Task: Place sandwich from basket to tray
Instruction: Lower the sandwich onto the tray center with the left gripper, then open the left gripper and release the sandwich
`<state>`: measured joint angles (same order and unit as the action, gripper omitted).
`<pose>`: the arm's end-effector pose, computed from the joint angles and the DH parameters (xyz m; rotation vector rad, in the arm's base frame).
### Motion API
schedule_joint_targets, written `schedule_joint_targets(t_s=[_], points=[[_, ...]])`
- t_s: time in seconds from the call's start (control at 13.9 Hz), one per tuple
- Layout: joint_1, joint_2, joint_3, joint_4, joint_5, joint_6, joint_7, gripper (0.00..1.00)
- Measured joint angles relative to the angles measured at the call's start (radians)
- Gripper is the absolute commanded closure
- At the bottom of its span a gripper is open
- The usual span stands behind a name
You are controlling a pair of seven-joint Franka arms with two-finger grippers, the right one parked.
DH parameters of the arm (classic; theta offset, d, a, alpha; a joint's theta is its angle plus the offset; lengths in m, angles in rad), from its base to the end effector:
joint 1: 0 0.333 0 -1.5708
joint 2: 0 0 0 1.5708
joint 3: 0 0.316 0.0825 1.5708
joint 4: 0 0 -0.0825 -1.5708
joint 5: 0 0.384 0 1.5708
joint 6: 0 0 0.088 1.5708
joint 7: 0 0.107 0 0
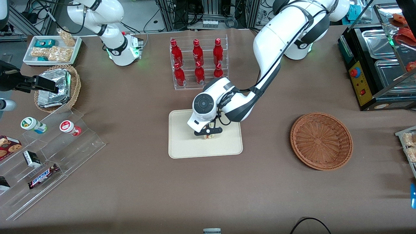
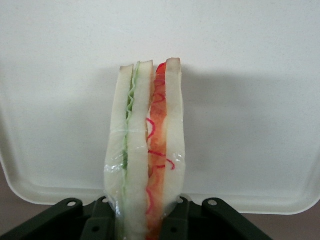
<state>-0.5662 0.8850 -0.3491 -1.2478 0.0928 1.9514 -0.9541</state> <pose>0.5029 -0.5384 0.2379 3.1086 0.1561 -0.3650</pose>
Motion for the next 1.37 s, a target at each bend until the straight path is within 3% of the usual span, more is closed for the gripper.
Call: schedule_joint_targets(t_s=[0.29, 0.36, 0.43, 0.51, 1.15, 1.37], points=[[-0.008, 0.022, 0.000, 0.001, 0.000, 0.026, 0.000, 0.72], [-0.013, 0.028, 0.000, 0.001, 0.000, 0.037, 0.000, 0.49], [-0.017, 0.034, 0.000, 0.001, 0.000, 0.043, 0.000, 0.09], [-0.019, 0.038, 0.000, 0.001, 0.000, 0.048, -0.001, 0.00], [-0.019, 0.033, 0.002, 0.031, 0.001, 0.049, -0.041, 0.00], [0.003, -0.029, 0.010, 0.062, 0.001, -0.056, -0.046, 0.00]])
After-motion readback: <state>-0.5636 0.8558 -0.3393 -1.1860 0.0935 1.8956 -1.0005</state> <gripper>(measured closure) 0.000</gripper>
